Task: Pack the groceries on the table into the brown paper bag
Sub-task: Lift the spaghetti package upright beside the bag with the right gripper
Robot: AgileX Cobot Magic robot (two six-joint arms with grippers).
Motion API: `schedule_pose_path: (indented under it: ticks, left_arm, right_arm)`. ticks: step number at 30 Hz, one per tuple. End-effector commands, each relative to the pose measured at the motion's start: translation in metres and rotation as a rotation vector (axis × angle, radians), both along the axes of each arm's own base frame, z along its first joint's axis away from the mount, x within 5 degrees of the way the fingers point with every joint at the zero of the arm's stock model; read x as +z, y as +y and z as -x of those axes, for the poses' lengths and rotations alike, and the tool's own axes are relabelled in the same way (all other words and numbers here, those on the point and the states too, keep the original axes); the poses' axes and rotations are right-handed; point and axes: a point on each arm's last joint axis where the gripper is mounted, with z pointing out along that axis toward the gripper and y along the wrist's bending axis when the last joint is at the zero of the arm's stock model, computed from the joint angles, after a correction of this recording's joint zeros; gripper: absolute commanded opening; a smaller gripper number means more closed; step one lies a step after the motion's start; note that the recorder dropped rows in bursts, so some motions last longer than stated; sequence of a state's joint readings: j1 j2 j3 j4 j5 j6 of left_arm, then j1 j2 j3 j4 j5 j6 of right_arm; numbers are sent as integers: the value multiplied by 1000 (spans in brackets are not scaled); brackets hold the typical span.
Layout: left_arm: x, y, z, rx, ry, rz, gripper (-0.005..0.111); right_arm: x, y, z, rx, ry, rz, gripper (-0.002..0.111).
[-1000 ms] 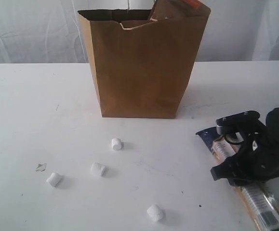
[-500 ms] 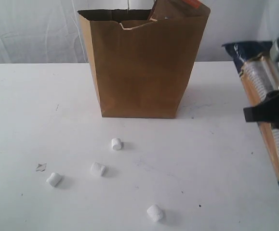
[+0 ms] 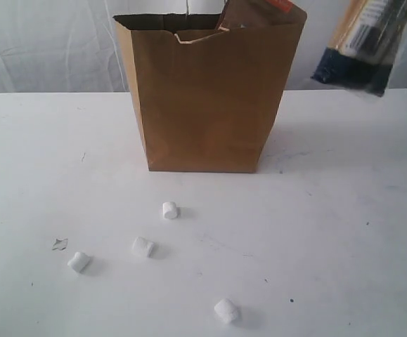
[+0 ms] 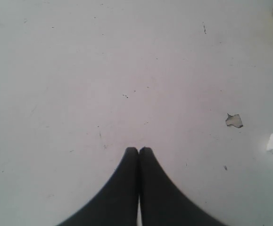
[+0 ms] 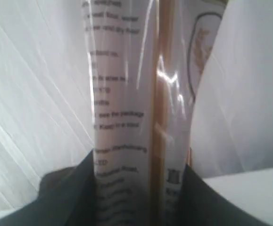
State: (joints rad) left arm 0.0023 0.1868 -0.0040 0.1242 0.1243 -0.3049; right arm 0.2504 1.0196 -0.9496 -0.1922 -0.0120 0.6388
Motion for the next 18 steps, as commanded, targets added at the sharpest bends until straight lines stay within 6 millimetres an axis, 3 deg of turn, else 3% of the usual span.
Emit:
schedule_pose_path:
  ticks: [1, 9, 14, 18]
  left_arm:
    - [-1, 0, 1, 0, 0, 6, 0]
    - [-1, 0, 1, 0, 0, 6, 0]
    - [-1, 0, 1, 0, 0, 6, 0]
    - [-1, 0, 1, 0, 0, 6, 0]
  right_arm:
    - [24, 5, 2, 68, -241, -52, 0]
    - [8, 6, -5, 126, -411, -13, 0]
    - [-13, -15, -20, 79, -348, -119, 0]
    - [-22, -12, -27, 122, -368, -85, 0]
